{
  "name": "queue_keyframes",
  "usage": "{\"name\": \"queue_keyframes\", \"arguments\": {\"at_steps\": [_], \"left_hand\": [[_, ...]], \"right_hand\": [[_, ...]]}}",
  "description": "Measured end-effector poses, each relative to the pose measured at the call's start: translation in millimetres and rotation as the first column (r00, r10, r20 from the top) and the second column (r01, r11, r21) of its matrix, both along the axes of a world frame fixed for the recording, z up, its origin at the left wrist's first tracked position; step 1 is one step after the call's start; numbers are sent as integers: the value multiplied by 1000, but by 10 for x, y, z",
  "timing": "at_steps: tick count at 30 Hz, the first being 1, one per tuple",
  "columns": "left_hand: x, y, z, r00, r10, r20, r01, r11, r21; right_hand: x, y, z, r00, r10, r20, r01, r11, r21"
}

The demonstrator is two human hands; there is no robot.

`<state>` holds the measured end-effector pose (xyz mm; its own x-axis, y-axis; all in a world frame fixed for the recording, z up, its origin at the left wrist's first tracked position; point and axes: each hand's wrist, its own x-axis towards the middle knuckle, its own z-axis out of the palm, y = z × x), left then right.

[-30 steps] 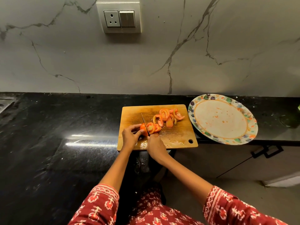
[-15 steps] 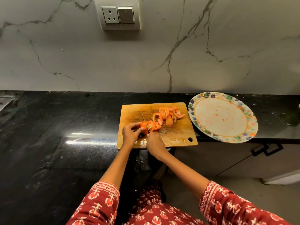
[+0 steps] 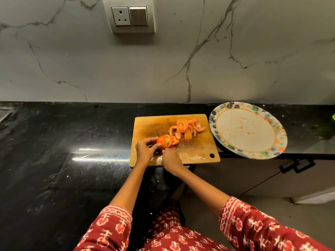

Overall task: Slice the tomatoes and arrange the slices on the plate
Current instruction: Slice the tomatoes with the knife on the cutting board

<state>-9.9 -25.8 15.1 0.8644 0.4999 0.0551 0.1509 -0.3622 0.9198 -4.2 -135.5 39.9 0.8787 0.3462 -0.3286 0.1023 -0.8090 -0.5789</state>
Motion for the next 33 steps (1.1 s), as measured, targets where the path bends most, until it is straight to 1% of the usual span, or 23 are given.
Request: {"name": "queue_keyframes", "arguments": {"at_steps": [2, 5, 8, 10, 13, 18, 22, 25, 28, 33], "left_hand": [[-1, -11, 11, 1000, 4, -4, -4, 1000, 15], [4, 10, -4, 1000, 16, -6, -16, 1000, -12], [12, 12, 3, 999, 29, -15, -29, 999, -21], [15, 25, -11, 999, 31, -20, -32, 999, -20], [33, 85, -39, 998, 43, -47, -46, 997, -58], [27, 71, -17, 998, 32, -61, -35, 998, -56], [13, 34, -5, 998, 32, -51, -34, 999, -31], [2, 13, 20, 998, 35, -51, -36, 999, -13], [1, 8, 18, 998, 30, -53, -29, 1000, 9], [-4, 1, 29, 998, 35, -43, -35, 999, 10]], "right_hand": [[29, 6, 1, 1000, 16, -17, -16, 1000, -9], [10, -27, -25, 999, 38, -12, -38, 999, -18], [-56, -96, -34, 999, 12, -33, -13, 1000, -24], [-127, -176, -30, 998, 50, -34, -53, 995, -86], [-258, -347, -65, 992, 128, 1, -126, 978, -164], [-282, -514, -32, 996, 84, 24, -81, 991, -111], [-211, -489, 106, 994, 35, 107, -33, 999, -24], [-181, -408, 171, 987, 24, 158, -28, 999, 20], [-174, -316, 155, 988, 1, 153, -6, 999, 35], [-191, -253, 161, 991, -31, 130, 31, 1000, 7]]}}
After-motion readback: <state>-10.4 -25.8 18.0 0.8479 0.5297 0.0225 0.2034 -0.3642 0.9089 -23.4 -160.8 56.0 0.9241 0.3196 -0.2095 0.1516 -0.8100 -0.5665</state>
